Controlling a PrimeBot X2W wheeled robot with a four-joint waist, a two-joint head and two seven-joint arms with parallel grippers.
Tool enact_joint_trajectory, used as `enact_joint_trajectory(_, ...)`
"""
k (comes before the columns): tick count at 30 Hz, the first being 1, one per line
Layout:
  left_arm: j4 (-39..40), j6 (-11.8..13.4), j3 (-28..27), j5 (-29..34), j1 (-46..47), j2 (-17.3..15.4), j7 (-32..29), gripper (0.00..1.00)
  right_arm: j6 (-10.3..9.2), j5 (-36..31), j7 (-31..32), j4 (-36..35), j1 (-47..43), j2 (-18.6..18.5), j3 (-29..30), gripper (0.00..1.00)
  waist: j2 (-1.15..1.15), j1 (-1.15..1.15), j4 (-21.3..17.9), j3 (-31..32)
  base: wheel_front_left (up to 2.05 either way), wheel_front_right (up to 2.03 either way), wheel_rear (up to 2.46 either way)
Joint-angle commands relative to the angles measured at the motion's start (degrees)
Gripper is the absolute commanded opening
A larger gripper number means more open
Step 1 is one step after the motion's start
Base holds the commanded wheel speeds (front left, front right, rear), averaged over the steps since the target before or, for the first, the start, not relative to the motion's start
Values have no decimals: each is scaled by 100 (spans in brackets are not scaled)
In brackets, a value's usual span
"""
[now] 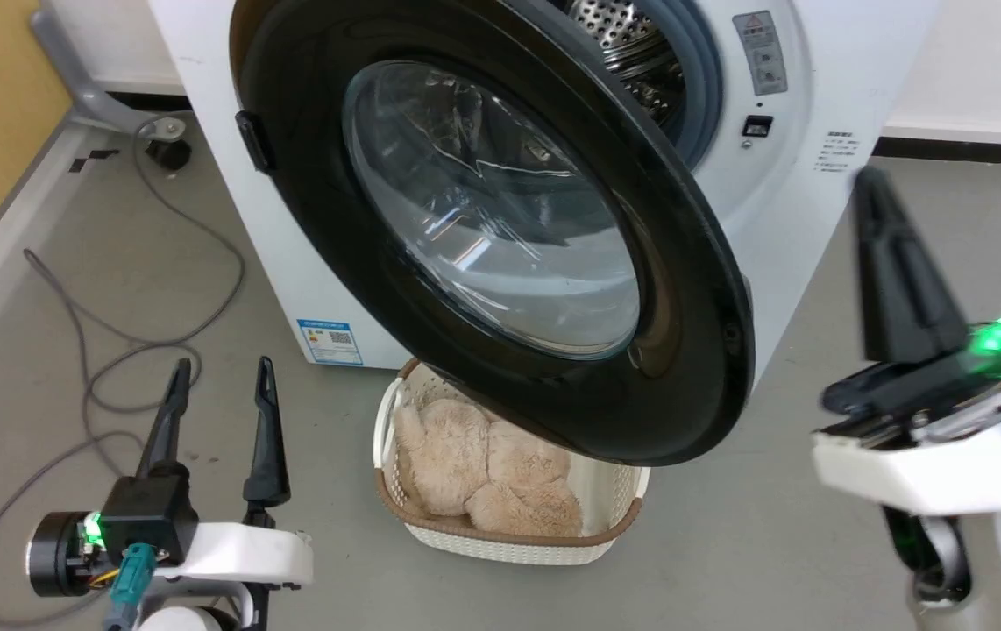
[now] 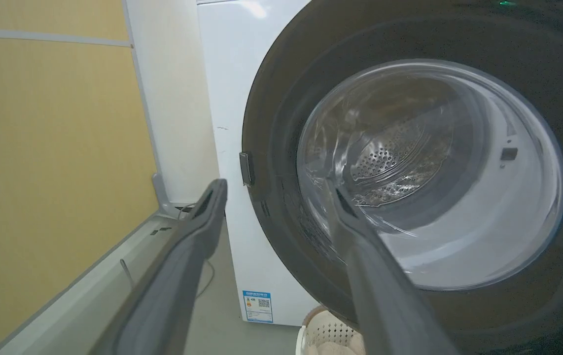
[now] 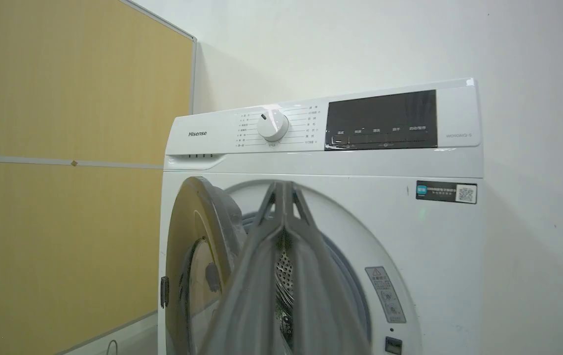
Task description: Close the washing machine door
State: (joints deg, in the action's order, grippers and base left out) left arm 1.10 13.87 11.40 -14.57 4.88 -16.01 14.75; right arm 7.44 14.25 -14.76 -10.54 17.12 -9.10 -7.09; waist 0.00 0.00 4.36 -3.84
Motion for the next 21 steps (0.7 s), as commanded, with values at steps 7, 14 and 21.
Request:
enact_joint_trajectory(7,-111,-260,-178,328,-111,355,25,100,5,437,-24,48,196,-615,-1205,0,0,0,129,-83,0,0,0)
enact_joint_trajectory(14,-164,-424,-334,567,-32,571,25,100,5,601,-24,583,110,-1007,-2031,0,0,0,136,-245,0,0,0)
enact_joint_trajectory(21,-123,-539,-500,790,133,743,25,100,5,577,-24,1281,75,-1159,-1893,0,0,0,135,-508,0,0,0)
